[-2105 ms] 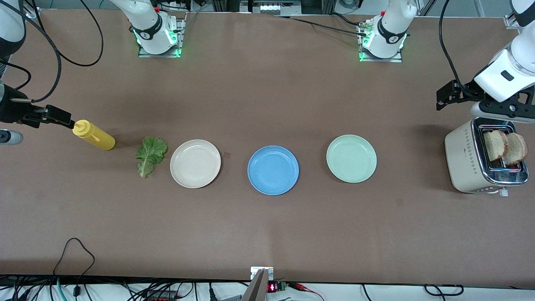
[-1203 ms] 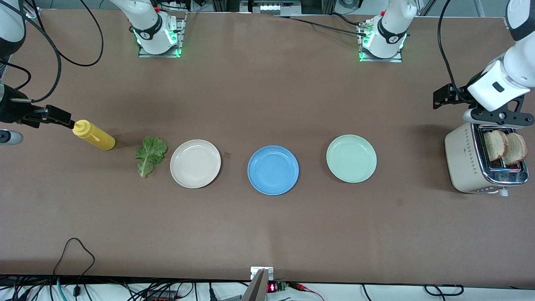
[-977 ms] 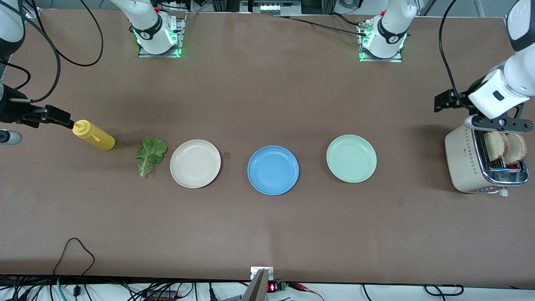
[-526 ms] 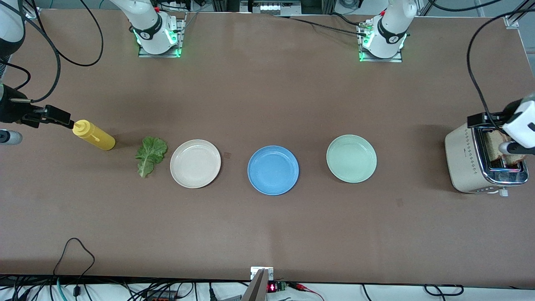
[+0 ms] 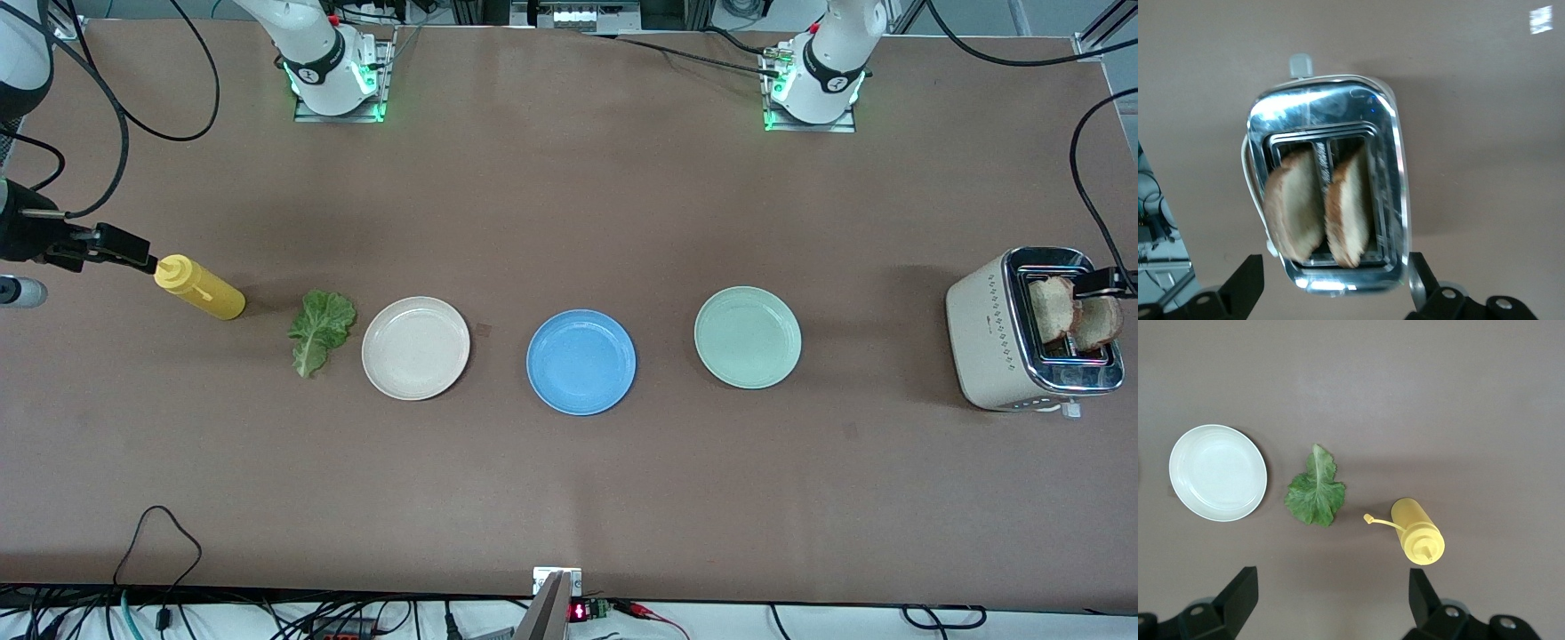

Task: Make sandwich in blue plate with both arms
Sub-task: 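Grasp the bread slice with the left gripper and lift it out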

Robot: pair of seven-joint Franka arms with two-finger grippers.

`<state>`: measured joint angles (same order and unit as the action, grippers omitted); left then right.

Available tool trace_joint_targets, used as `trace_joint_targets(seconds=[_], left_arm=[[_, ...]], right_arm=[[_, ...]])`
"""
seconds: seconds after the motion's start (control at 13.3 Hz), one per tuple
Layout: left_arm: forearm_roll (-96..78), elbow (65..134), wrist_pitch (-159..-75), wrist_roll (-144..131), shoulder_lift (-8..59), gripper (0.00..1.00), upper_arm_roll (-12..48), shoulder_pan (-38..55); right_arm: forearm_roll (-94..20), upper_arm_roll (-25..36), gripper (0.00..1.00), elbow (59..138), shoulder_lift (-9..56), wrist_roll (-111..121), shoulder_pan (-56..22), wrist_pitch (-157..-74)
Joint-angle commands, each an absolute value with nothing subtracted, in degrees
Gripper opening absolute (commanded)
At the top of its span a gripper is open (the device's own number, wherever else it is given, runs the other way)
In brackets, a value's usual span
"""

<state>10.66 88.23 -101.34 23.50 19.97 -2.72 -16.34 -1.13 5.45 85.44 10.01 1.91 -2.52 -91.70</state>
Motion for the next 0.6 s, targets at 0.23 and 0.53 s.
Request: trace_joint_targets(seconds=[0.23,0.53], left_arm=[[8.2,95.7,-110.2,27.5,19.8,0.65,-1.6,-19.2],[6.5,98.3,-112.2,27.7,20.7,0.51,-1.7,-20.1]], right_arm=[[-1.4,5.4,1.00,85.7,9.6,1.3,-2.5,-91.3],[-1.4,5.4,1.00,85.7,9.6,1.3,-2.4,-91.4]])
